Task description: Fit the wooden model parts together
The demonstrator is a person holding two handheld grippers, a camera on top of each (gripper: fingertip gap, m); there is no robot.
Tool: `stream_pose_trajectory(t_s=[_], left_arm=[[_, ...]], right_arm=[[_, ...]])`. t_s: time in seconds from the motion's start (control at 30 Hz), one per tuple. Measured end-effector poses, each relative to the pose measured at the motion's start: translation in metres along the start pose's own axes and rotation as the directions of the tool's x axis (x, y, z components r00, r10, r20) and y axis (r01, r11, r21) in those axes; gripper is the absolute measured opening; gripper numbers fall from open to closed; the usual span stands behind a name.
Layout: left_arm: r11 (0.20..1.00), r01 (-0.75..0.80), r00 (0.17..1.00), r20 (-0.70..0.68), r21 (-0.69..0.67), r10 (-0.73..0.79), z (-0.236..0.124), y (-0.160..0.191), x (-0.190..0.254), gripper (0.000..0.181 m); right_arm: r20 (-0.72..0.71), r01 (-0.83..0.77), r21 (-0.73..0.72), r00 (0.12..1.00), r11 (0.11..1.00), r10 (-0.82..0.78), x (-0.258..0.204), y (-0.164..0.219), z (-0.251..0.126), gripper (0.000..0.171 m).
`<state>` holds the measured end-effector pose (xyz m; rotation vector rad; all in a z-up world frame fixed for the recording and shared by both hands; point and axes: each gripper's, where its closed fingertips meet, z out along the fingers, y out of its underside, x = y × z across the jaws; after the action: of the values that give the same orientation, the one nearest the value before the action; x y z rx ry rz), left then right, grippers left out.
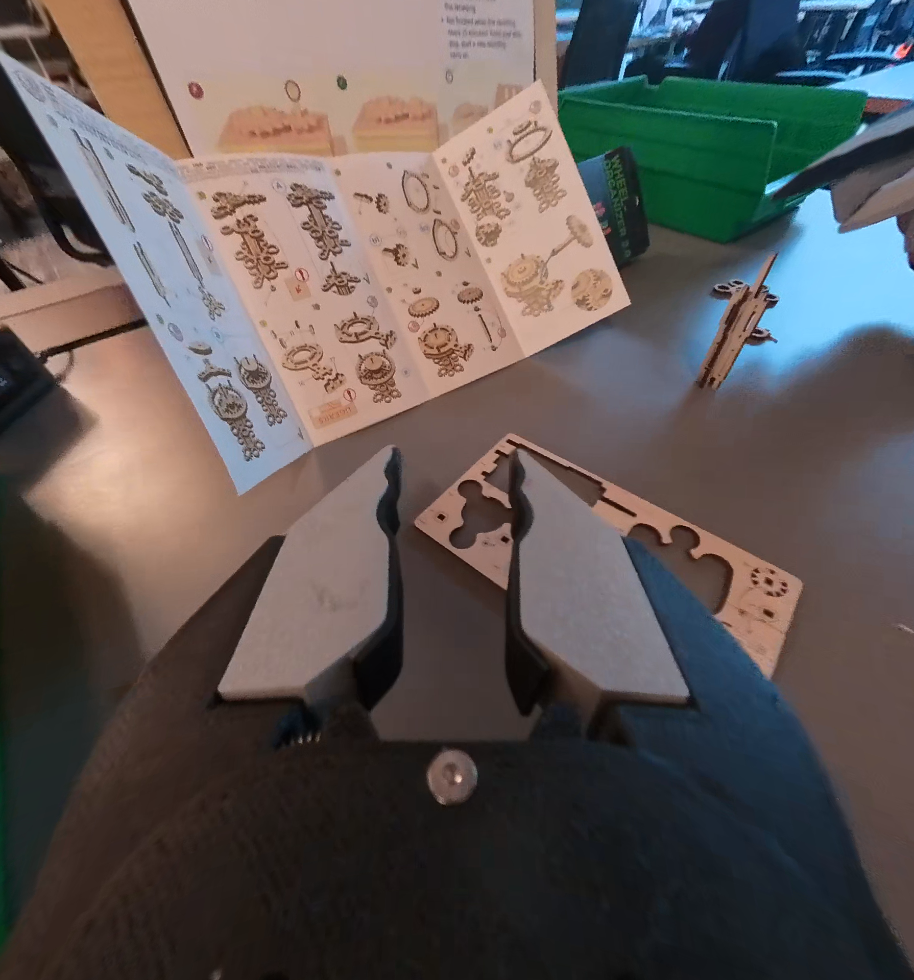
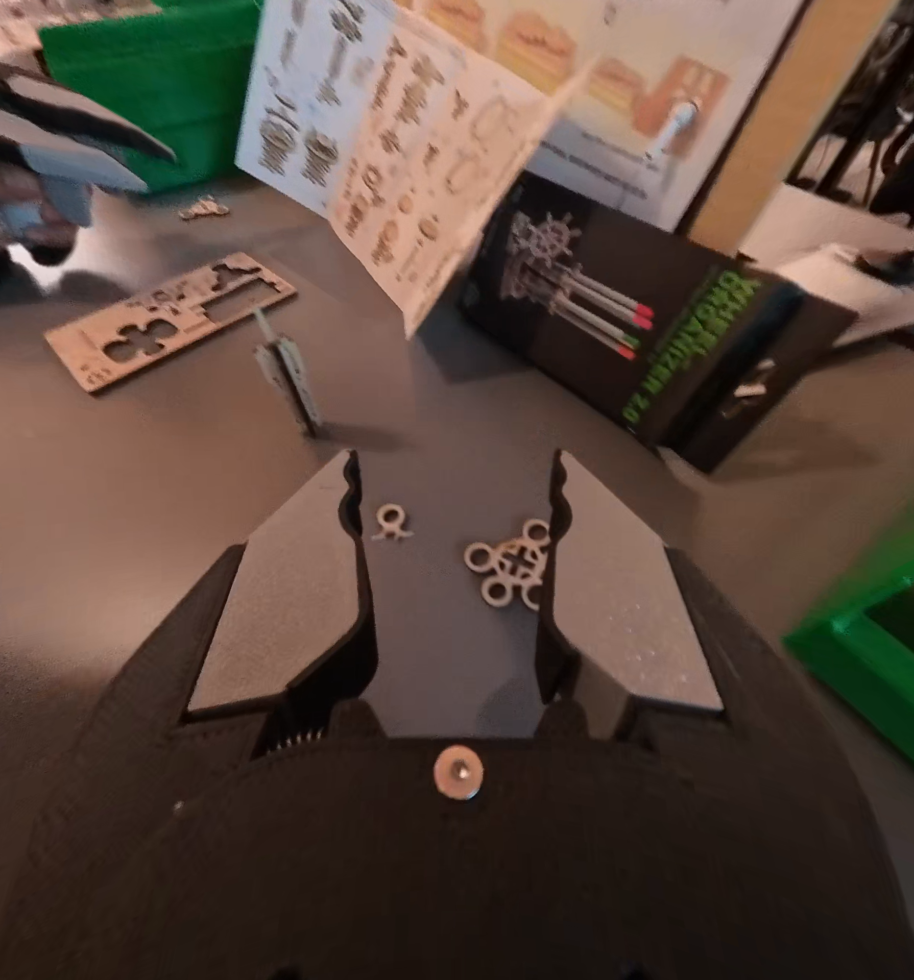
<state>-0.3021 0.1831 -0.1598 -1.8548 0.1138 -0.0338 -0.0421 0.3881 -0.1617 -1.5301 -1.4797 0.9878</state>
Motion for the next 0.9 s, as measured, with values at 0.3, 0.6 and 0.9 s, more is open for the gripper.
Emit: stream_pose_trajectory(t_s=[0.3,0.6,0.9], left_arm=[[0.991,-0.028,0.998,0.051,0.130,0.021,-0.007,-0.012,-0.017,0.036],[0.990,-0.016,1.000,0.021,0.137,0.014,-0.005,-0.013,-0.014,0.037],[0.988,-0.038,0.999,0.002,0.150,0.039,-0.008,-0.014,-0.001,0.035]], right_arm=[[-0.050,-0.053,-0.103,0.998,0.993,0.048,0.022,0.032,0.005,0.070],[-0.062,-0.124,-0.111,0.991,0.986,0.118,0.039,0.041,0.001,0.066],[-0.029,-0.032,-0.246,0.999,0.969,0.025,0.026,0.061,0.006,0.065]])
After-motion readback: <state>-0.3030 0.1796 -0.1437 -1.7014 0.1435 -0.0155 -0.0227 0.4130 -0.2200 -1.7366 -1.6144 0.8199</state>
